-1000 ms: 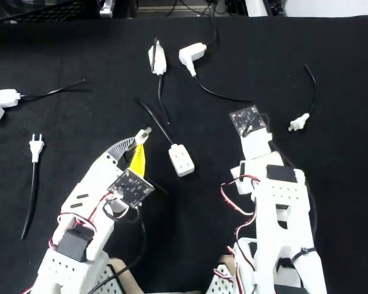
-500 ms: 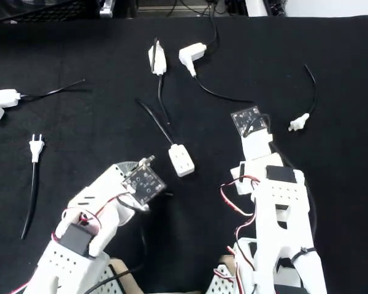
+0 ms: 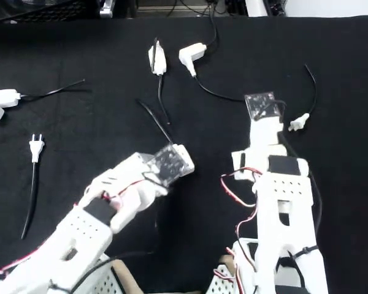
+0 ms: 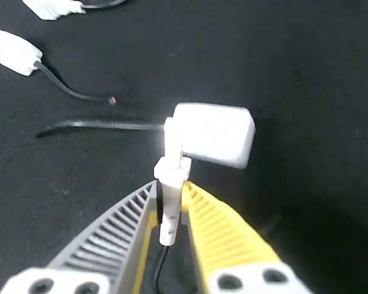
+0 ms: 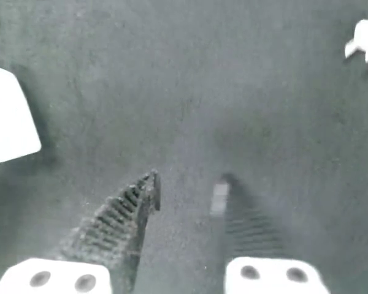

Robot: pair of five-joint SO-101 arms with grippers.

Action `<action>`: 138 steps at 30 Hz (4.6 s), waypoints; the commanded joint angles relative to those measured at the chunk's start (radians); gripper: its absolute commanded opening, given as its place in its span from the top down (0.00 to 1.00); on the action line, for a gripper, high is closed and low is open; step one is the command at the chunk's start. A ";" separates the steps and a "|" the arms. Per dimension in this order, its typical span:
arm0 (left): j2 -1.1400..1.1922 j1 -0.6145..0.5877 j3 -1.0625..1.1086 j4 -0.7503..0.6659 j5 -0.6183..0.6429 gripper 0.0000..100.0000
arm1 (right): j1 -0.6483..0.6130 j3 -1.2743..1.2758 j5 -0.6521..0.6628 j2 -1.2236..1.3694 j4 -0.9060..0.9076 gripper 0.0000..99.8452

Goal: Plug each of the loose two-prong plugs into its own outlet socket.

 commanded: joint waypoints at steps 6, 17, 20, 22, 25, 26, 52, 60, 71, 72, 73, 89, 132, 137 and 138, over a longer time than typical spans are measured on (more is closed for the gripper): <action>0.241 0.024 -0.174 -0.394 0.270 0.97 | 0.104 -0.182 0.000 -0.001 0.000 0.99; 0.509 0.160 -0.061 -0.870 0.245 0.97 | 0.077 -0.216 -0.052 -0.001 -0.087 0.99; 0.577 0.168 -0.053 -0.931 0.215 0.97 | 0.029 -0.248 -0.052 -0.001 -0.081 0.99; 0.603 0.165 -0.050 -0.977 0.207 0.97 | -0.002 -0.269 -0.052 -0.001 -0.080 0.99; 0.608 0.157 -0.028 -1.020 0.213 0.97 | -0.051 -0.312 -0.066 -0.002 -0.057 0.99; 0.608 0.157 -0.015 -1.043 0.215 0.97 | -0.061 -0.331 -0.081 -0.007 -0.048 0.99; 0.617 0.140 0.196 -1.369 0.210 0.97 | -0.321 -0.757 -0.279 0.417 0.315 0.99; 0.608 0.145 0.163 -1.263 0.209 0.97 | -0.420 -0.819 -0.163 0.389 0.453 0.99; 0.608 0.168 0.174 -1.272 0.207 0.97 | -0.470 -0.805 0.041 0.387 0.605 0.99; 0.608 0.176 0.177 -1.274 0.207 0.97 | -0.470 -0.794 0.064 0.387 0.598 0.99; 0.608 0.179 0.179 -1.274 0.207 0.97 | -0.470 -0.780 0.081 0.387 0.591 0.99; 0.608 0.180 0.254 -1.456 0.207 0.97 | -0.445 -0.716 0.123 0.383 0.516 0.99; 0.606 0.188 0.257 -1.455 0.207 0.97 | -0.396 -0.638 0.130 0.348 0.445 0.99; 0.606 0.189 0.289 -1.530 0.207 0.97 | -0.393 -0.636 0.130 0.349 0.445 0.99; 0.606 0.189 0.298 -1.551 0.207 0.97 | -0.393 -0.636 0.130 0.349 0.445 0.99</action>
